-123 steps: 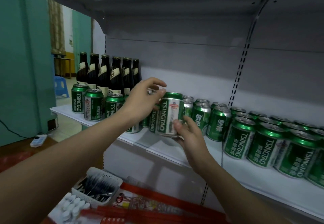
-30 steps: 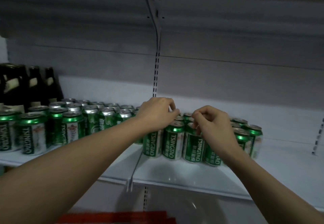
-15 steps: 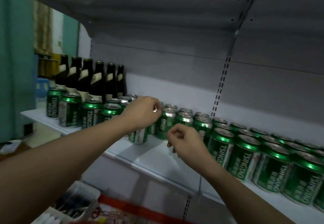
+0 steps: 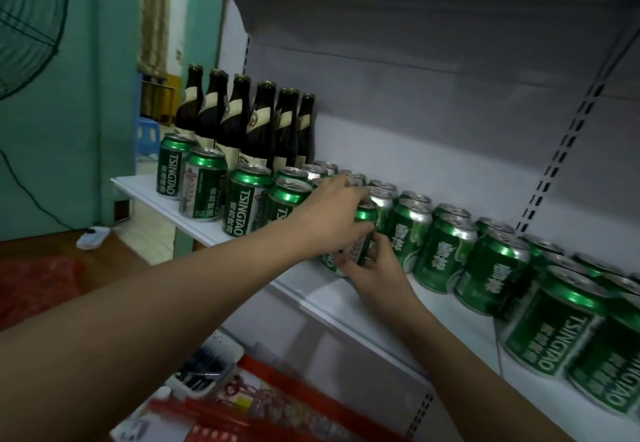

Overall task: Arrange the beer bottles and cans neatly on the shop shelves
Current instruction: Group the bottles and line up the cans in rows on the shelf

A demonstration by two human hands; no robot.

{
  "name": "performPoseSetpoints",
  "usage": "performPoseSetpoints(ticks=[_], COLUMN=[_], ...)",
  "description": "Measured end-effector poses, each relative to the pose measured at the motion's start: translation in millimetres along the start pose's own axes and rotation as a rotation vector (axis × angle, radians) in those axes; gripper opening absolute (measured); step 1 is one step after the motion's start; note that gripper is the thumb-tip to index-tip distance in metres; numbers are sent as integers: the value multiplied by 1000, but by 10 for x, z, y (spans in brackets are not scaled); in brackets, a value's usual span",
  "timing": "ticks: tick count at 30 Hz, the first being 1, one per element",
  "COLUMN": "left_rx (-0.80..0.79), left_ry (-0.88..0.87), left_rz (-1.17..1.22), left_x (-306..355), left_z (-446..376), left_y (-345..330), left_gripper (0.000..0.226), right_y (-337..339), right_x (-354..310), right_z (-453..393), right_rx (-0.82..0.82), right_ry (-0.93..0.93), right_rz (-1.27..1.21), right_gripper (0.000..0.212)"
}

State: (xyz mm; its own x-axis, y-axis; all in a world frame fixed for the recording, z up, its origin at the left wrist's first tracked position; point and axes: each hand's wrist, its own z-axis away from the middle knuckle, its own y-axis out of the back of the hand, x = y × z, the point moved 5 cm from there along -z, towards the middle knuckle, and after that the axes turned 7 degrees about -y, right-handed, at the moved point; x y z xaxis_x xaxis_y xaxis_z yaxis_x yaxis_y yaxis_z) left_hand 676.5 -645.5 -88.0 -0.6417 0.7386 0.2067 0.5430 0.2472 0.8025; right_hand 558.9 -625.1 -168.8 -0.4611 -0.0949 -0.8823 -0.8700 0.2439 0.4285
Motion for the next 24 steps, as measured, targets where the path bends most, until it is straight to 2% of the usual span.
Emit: performPoseSetpoints(ticks=[5,7,9,12,15,16,19,20,24], left_rx=[14,6,-9,-18,15,36,106,127,213], left_ry=[-29,-14,7,41,92,108,141,148,156], left_rz=[-21,-26,19,109,211,236,332,363,420], left_x=[-15,-3,11,20,2,0,33,68,290], left_z=[-19,-19,-14,-3,14,20,32,36,-14], left_y=[-29,-42,-72,-86,-23,6,91,121,222], left_gripper=[44,45,44,40,38,38,40,40,35], right_y=[-34,-16,8,40,56,62,121,170,454], right_x=[95,89,84,102,62,40,-6,-32,-97], right_z=[-55,-22,-1,5,72,106,204,259,408], right_rx=[-39,-42,-38,-33,-16,-6,19,32,74], right_ry=[36,45,39,46,53,67,97,103,125], right_rz=[-42,-64,-62,-62,-66,-70,-89,-90,-116], right_gripper=[85,82,73,46,39,44,84,85,52])
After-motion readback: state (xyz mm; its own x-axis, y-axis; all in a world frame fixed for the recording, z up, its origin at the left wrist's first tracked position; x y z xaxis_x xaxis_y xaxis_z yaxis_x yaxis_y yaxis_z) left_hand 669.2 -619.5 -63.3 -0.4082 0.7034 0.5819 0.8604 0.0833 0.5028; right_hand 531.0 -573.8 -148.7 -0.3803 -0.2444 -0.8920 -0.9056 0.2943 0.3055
